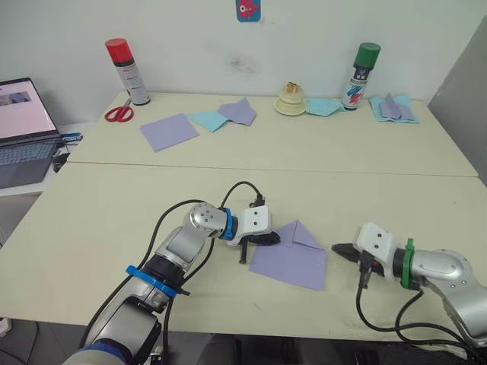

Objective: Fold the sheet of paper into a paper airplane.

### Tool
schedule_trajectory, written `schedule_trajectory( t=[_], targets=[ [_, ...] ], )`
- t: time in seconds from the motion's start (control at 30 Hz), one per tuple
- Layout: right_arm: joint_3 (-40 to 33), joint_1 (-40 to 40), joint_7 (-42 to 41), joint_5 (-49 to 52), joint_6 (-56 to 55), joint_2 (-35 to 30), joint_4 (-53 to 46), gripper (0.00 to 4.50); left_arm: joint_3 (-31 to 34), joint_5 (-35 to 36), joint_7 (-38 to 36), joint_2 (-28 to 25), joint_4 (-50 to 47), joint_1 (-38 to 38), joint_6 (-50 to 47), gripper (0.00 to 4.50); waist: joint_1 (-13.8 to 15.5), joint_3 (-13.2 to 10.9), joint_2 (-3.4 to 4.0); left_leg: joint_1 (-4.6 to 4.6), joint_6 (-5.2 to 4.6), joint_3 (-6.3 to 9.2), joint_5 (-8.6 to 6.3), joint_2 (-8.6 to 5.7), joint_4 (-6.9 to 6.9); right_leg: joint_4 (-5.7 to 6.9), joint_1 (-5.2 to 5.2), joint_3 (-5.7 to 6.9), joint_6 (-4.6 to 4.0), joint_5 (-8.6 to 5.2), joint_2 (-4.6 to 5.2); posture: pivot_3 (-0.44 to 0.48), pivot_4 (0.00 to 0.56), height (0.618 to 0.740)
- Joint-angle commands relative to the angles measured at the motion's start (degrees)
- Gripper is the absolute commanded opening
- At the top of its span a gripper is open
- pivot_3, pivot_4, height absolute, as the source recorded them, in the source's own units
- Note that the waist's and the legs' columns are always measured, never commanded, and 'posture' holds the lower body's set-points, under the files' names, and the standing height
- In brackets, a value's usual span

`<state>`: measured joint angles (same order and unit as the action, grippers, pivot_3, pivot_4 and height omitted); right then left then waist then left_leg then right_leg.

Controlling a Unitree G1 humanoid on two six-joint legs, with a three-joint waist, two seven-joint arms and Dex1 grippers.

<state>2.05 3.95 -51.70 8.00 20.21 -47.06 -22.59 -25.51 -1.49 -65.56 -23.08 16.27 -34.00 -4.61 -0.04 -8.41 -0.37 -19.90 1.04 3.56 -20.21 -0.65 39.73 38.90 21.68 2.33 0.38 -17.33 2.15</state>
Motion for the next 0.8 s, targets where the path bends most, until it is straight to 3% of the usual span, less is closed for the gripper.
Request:
schedule_trajectory(
  t=[0.03, 0.53, 0.8],
  targets=[
    [1.27, -0.06, -1.19, 0.9, -1.64, 0.6, -0.71, 0.0, -0.9, -1.68, 1.02, 0.44, 2.38, 1.06, -1.36, 0.02, 0.05, -0.01, -0.01, 0.0, 0.0, 0.0, 0.0, 0.0, 0.01, 0.0, -0.01, 0.01, 0.0, 0.0, 0.0, 0.0, 0.15, 0.717],
    [4.52, -5.77, -1.2, 0.97, -0.94, 4.15, 1.08, 0.0, 5.74, 6.54, -1.05, 0.63, -8.32, -3.84, -10.51, 0.02, 0.13, -0.72, -0.16, -0.42, 0.27, 0.05, 0.15, 0.01, 0.16, 0.03, 0.34, 0.06, 0.0, 0.0, 0.01, 0.0, 0.15, 0.717],
    [4.97, -6.94, -1.08, 0.67, -0.98, 4.42, 1.9, 0.0, 3.56, 5.88, -1.07, 3.73, -4.68, -5.87, -8.53, 0.02, 0.12, -0.73, -0.17, -0.71, 0.33, 0.06, 0.18, 0.01, 0.26, 0.03, 0.57, 0.11, 0.01, 0.02, 0.04, 0.0, 0.15, 0.717]
  ],
)
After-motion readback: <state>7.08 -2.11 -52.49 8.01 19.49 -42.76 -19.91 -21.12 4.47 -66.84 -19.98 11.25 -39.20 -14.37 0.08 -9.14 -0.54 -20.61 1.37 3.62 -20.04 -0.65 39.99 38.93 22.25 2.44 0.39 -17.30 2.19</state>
